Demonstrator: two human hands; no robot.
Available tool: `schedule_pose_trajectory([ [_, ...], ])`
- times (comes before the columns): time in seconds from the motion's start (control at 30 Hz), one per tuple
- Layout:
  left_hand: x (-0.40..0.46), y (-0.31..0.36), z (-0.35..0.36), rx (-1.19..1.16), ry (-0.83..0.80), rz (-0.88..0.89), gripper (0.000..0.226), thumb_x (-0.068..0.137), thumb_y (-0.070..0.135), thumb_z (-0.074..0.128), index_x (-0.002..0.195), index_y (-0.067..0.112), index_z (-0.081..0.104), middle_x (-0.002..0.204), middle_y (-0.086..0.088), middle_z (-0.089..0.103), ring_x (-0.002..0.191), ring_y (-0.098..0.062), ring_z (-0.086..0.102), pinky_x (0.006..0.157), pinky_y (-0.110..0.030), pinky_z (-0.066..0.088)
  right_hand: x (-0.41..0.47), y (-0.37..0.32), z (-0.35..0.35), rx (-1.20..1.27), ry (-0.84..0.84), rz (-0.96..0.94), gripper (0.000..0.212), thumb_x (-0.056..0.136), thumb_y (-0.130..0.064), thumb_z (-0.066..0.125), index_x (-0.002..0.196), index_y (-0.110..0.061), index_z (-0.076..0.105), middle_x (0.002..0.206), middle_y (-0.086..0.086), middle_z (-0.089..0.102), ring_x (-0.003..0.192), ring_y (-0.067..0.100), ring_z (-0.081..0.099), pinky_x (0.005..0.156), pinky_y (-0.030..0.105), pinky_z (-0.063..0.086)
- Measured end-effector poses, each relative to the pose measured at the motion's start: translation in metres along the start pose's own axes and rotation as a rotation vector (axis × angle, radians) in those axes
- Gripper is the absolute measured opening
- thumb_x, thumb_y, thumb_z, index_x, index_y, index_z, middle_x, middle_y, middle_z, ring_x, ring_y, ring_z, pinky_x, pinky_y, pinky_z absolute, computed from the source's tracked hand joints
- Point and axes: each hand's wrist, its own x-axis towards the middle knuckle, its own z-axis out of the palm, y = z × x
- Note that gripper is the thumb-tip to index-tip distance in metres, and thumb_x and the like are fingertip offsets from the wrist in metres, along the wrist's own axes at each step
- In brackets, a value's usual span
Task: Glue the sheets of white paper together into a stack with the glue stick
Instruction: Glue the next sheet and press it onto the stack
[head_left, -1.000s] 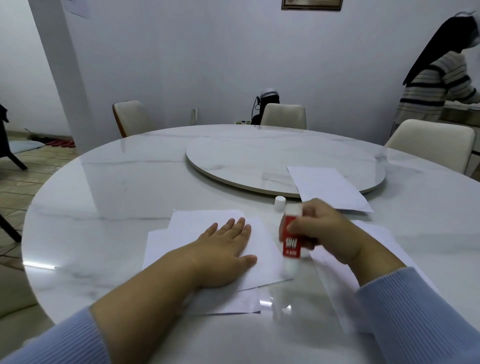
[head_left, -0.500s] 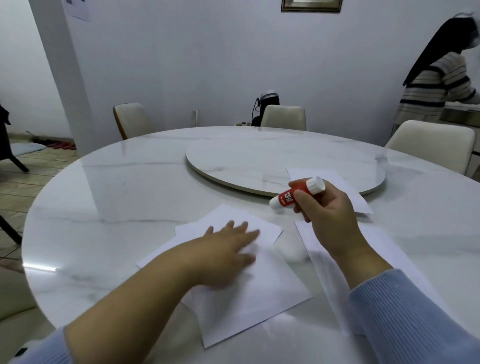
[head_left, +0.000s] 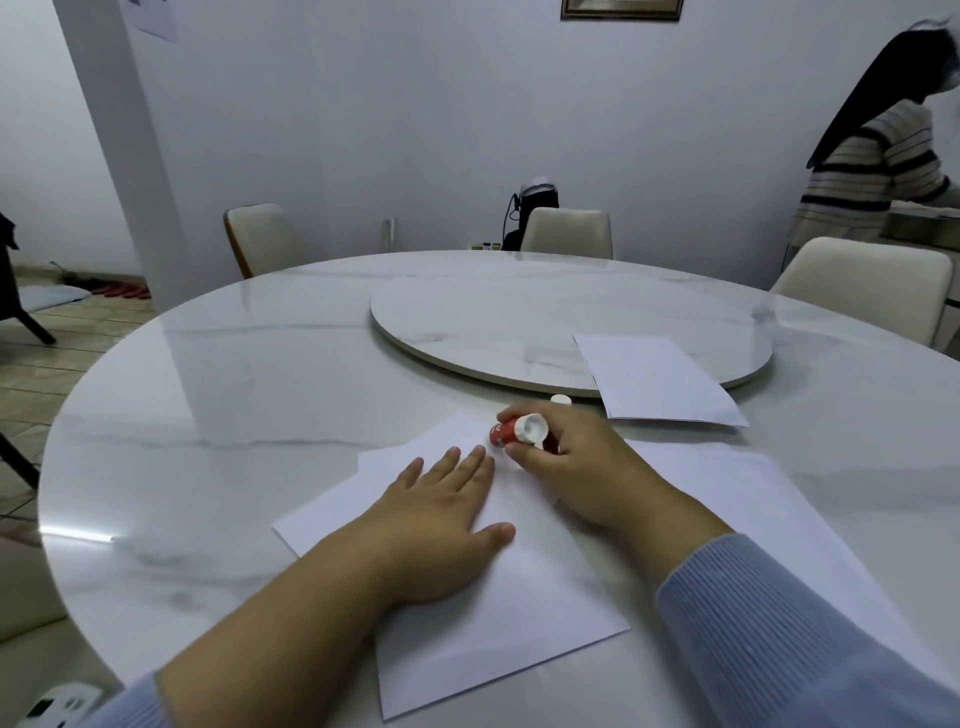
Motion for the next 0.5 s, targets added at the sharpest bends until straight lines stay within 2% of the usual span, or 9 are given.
schedule_pose_trajectory([
  [0.07,0.000,0.000,0.000,-0.002,-0.006,-0.006,0.069,0.093,0.054,0.021,0.147,0.027,-0.012,0.157,0.011,-0.017,0.142,-0.004,-0.017,0.116,-0.031,-0.011,-0.005,-0.007,-0.008,0.010,0.031,0.032,0.016,0.074,-0.037,0.064,0.087,-0.029,0.069,0.090,-0.008,0.073,0.087,0.012,0.066,0.082,0.040,0.054],
  [0.13,0.000,0.000,0.000,-0.006,-0.018,-0.009,0.069,0.093,0.054,0.021,0.148,0.027,-0.012,0.157,0.011,-0.018,0.142,-0.005,-0.017,0.116,-0.031,-0.011,-0.012,-0.015,-0.021,0.021,0.010,0.040,0.023,0.060,-0.038,0.060,0.075,-0.024,0.072,0.079,-0.003,0.072,0.074,0.017,0.067,0.073,0.043,0.057],
  [0.23,0.000,-0.001,-0.001,-0.009,-0.019,-0.015,0.069,0.093,0.054,0.021,0.148,0.027,-0.012,0.157,0.011,-0.018,0.142,-0.005,-0.017,0.117,-0.032,-0.011,-0.022,-0.024,-0.040,0.036,-0.216,0.060,0.033,0.053,-0.036,0.059,0.071,-0.013,0.074,0.070,0.008,0.073,0.055,0.014,0.062,0.060,0.035,0.051],
  [0.33,-0.001,-0.001,-0.001,-0.016,-0.020,-0.020,0.068,0.093,0.055,0.021,0.147,0.028,-0.011,0.157,0.012,-0.018,0.142,-0.004,-0.017,0.117,-0.032,-0.011,-0.028,-0.032,-0.051,0.007,-0.426,0.112,0.045,0.050,-0.036,0.061,0.075,0.000,0.071,0.075,0.026,0.070,0.056,0.018,0.056,0.060,0.034,0.042],
  [0.5,-0.001,-0.001,-0.003,-0.019,-0.019,-0.034,0.068,0.093,0.055,0.021,0.147,0.028,-0.011,0.156,0.013,-0.018,0.142,-0.003,-0.017,0.117,-0.032,-0.010,-0.031,-0.037,-0.056,-0.047,-0.680,0.190,0.041,0.050,-0.033,0.061,0.072,0.000,0.071,0.064,0.021,0.065,0.049,0.016,0.052,0.049,0.024,0.034],
])
